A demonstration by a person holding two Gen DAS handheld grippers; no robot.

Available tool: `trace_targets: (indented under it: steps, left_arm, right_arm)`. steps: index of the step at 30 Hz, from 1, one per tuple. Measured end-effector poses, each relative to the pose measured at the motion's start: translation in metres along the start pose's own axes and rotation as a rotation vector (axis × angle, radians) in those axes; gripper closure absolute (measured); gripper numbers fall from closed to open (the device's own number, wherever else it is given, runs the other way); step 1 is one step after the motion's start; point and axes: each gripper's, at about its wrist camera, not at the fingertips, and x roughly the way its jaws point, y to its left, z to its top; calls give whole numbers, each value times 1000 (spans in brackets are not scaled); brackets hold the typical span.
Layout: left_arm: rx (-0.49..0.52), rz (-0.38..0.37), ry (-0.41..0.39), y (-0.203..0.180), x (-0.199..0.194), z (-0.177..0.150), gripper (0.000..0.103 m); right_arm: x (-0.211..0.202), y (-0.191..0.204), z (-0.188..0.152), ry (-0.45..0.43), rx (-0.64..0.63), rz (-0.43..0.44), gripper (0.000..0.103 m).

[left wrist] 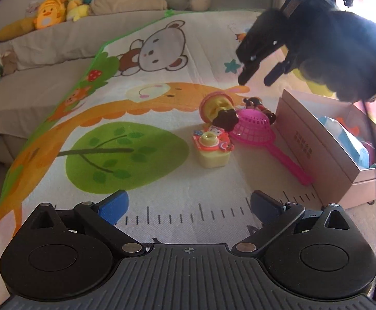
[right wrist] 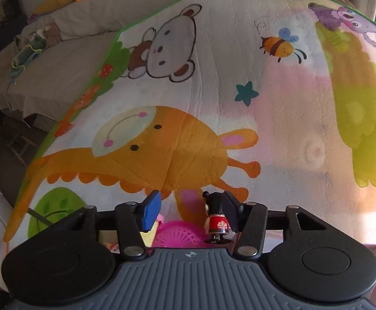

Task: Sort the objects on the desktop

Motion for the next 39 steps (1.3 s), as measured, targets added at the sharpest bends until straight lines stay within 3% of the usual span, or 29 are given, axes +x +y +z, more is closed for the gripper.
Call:
trace_targets:
  steps: [1, 2, 3, 4, 9, 13, 19, 22, 23, 26, 31, 34, 37, 39]
  left_arm:
    - [-5, -3, -6, 5, -1, 0, 0]
    - [-8, -5, -12, 9, -2, 0, 0]
    - [-12, -9, -19, 14, -3, 1, 0]
    - [-15, -12, -24, 18, -3, 1, 0]
    - [-23, -27, -25, 24, 4, 5, 0]
    - [3, -60, -4, 18, 1, 3, 0]
    - [46, -109, 49, -2, -7, -7, 0]
    - [63, -112, 65, -15, -9, -9, 0]
    - [64, -114, 72, -18, -10, -9, 0]
    - [67, -106, 82, -26, -11, -9, 0]
    - [46, -61, 109, -21, -7, -6, 0]
    - [38, -38, 120, -16, -5, -5, 0]
    - [32, -35, 118, -14, -7, -4, 0]
    - [31, -33, 116, -14, -9, -3, 0]
  right_arm:
    - [19, 0, 3, 18, -9, -55, 58]
    - [37, 2, 4, 28, -25, -111, 67]
    - [50, 2, 6, 47, -33, -136, 81]
    - [58, 0, 6, 65, -19, -121, 85]
    - [56, 15, -10, 141, 26, 68, 91]
    - [40, 39, -39, 195, -13, 148, 93]
    - [1, 44, -89, 318, -20, 297, 92]
    - [-35, 36, -83, 145, -75, 220, 90]
    - [-42, 29, -75, 85, -74, 172, 85]
    - [-36, 20, -54, 4, -122, 44, 73]
    - [16, 36, -47, 64, -259, -89, 60]
    - [38, 41, -47, 100, -272, -134, 58]
    - [37, 49, -50, 111, -285, -113, 64]
    - [23, 53, -55, 97, -282, -48, 64]
